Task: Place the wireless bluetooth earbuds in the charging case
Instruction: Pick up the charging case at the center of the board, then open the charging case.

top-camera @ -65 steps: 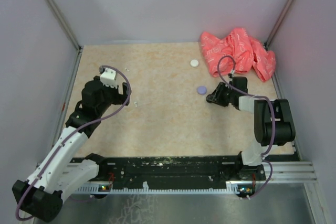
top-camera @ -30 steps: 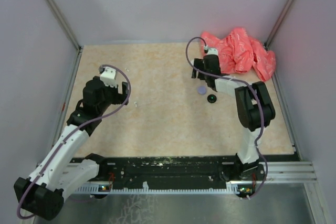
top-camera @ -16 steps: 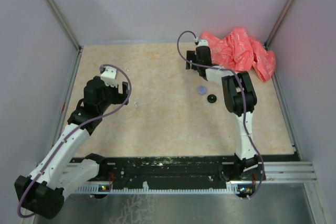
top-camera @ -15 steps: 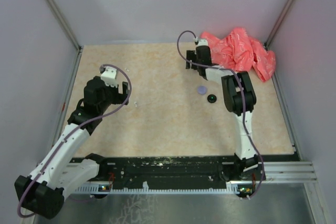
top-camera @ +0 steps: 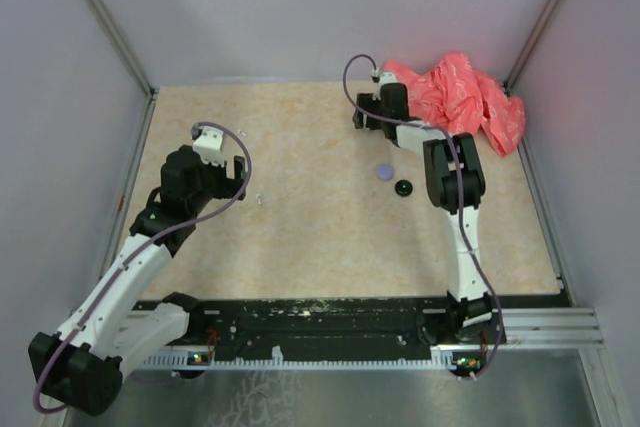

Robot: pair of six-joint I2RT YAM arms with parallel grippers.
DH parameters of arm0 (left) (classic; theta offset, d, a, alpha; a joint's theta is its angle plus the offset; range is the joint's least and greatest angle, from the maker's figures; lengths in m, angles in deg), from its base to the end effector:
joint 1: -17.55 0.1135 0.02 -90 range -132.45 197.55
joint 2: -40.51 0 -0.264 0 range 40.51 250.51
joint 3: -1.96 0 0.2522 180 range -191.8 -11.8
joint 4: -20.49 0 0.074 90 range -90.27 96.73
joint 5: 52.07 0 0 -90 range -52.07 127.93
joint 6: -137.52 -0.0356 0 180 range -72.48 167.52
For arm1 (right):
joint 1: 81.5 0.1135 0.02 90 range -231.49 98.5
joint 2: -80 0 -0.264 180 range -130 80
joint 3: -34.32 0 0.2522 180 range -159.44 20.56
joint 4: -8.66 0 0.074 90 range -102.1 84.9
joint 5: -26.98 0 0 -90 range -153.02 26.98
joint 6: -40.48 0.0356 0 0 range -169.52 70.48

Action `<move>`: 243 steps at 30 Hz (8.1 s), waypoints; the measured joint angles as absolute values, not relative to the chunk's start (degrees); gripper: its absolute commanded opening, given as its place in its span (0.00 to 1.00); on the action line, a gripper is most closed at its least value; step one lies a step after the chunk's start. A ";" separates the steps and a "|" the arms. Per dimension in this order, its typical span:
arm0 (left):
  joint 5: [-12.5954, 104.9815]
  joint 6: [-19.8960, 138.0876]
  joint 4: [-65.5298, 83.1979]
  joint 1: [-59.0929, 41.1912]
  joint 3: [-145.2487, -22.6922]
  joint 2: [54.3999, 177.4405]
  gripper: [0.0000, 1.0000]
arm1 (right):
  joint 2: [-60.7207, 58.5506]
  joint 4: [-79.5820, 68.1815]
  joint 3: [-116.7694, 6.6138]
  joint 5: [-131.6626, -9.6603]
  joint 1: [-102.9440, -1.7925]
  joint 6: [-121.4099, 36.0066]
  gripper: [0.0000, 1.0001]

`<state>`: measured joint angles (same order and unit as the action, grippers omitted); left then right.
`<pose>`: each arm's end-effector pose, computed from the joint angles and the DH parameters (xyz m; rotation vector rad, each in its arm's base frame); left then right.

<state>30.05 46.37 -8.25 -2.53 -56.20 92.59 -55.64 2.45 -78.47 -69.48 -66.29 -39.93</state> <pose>0.1983 -0.0673 0.3064 0.2728 1.9442 -0.0816 0.5169 0.1447 0.1470 -0.1722 2.0898 0.3803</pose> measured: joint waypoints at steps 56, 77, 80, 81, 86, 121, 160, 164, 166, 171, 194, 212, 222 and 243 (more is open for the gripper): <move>32.85 47.31 -8.25 -1.94 -56.20 93.11 0.96 | -47.77 1.99 -66.23 -72.36 -61.51 -56.13 0.33; 50.14 65.69 -3.42 -1.89 -56.77 93.44 0.95 | -10.79 17.77 -26.69 -69.04 -47.89 -46.34 0.32; 54.40 69.14 -0.69 -1.89 -56.60 94.34 0.94 | -6.07 19.89 -23.56 -68.58 -45.35 -45.92 0.32; 56.04 70.61 0.45 -1.89 -56.53 94.84 0.92 | -4.49 20.68 -22.51 -68.39 -44.35 -45.83 0.31; 61.83 76.36 5.60 -1.91 -55.15 96.41 0.85 | 0.93 23.63 -18.91 -67.69 -40.83 -45.88 0.30; 74.64 94.87 29.67 -7.44 -51.72 108.87 0.52 | 6.87 34.82 -14.67 -60.76 -30.14 -55.36 0.29; 76.89 66.00 16.10 -7.75 -58.48 104.83 0.00 | 12.47 24.15 -16.63 -82.40 -37.90 -45.09 0.62; 80.67 61.08 14.09 -7.71 -59.05 104.83 0.00 | 12.60 26.64 -16.61 -89.17 -40.96 -41.09 0.61; 82.82 59.09 12.95 -7.71 -59.33 104.85 0.00 | 12.60 28.41 -16.61 -92.65 -42.01 -39.21 0.60; 88.37 55.48 10.94 -7.71 -60.88 104.85 0.01 | 12.18 33.29 -16.61 -99.51 -42.84 -36.11 0.59; 101.63 51.64 9.19 -7.69 -62.78 104.92 0.02 | 6.41 40.39 -17.09 -114.09 -43.78 -31.50 0.23; 99.75 55.48 9.56 -7.44 -62.78 105.00 0.20 | 3.64 46.05 -17.09 -116.52 -44.50 -27.06 0.00; 95.89 61.32 8.82 -7.49 -62.78 104.72 0.35 | 3.64 45.16 -17.09 -116.47 -44.61 -29.29 0.00; 89.48 66.78 7.83 -4.67 -62.78 104.13 0.63 | 3.70 45.92 -17.07 -118.90 -44.17 -29.94 0.00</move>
